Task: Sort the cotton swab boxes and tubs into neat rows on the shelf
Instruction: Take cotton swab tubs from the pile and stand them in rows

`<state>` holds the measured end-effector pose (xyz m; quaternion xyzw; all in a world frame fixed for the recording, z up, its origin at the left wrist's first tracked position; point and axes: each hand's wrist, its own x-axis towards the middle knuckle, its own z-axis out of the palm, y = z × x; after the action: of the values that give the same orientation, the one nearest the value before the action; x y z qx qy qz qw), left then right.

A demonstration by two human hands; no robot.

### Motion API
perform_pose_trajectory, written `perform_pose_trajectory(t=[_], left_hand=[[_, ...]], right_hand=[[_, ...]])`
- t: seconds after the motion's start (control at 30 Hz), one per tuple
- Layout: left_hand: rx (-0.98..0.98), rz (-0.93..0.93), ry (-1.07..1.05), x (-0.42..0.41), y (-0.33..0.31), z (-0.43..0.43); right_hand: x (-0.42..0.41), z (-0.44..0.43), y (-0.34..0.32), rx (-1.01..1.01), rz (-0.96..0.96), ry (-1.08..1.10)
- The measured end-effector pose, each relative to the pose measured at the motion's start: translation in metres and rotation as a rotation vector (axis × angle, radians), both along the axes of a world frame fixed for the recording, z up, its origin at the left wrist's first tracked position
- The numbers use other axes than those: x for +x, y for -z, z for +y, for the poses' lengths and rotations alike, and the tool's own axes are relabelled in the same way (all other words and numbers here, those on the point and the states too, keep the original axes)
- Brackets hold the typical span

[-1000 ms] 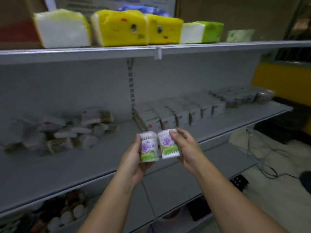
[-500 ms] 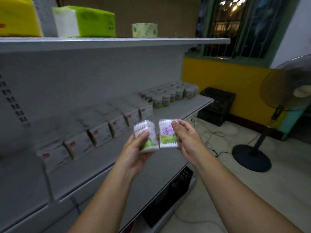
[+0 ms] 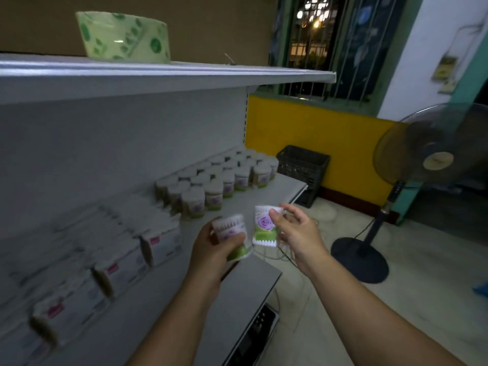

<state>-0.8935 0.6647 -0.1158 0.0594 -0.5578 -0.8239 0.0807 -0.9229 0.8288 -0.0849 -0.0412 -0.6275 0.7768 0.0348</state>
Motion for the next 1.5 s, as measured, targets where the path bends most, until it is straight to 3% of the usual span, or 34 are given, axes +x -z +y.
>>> perform_pose_trajectory(t=[0.27, 0.37, 0.47, 0.6, 0.73, 1.1, 1.4, 1.5], left_hand=[[-0.333, 0.007, -0.248, -0.068, 0.013, 0.032], [-0.588, 0.019, -0.349, -0.090, 0.013, 0.045], [-0.666, -0.012, -0.396, -0.112, 0.018, 0.059], [-0.869, -0.046, -0.543, -0.136, 0.027, 0.069], [-1.126, -0.062, -0.753, -0.144, 0.025, 0.077], [-1.572, -0.173, -0.843, -0.161, 0.014, 0.075], [-1.542, -0.262, -0.732, -0.140, 0.013, 0.076], [-1.542, -0.175, -0.703, -0.110, 0.007, 0.068]], right_hand=[[-0.107, 0.019, 0.024, 0.274, 0.099, 0.036], [-0.143, 0.022, 0.035, 0.411, 0.171, -0.055], [-0.173, 0.027, 0.044, 0.483, 0.264, -0.177], [-0.209, 0.035, 0.050, 0.816, 0.365, -0.312], [-0.231, 0.037, 0.055, 0.978, 0.463, -0.349], [-0.253, 0.032, 0.065, 0.960, 0.489, -0.466], [-0.250, 0.039, 0.062, 0.918, 0.514, -0.432], [-0.238, 0.048, 0.058, 0.935, 0.577, -0.409]])
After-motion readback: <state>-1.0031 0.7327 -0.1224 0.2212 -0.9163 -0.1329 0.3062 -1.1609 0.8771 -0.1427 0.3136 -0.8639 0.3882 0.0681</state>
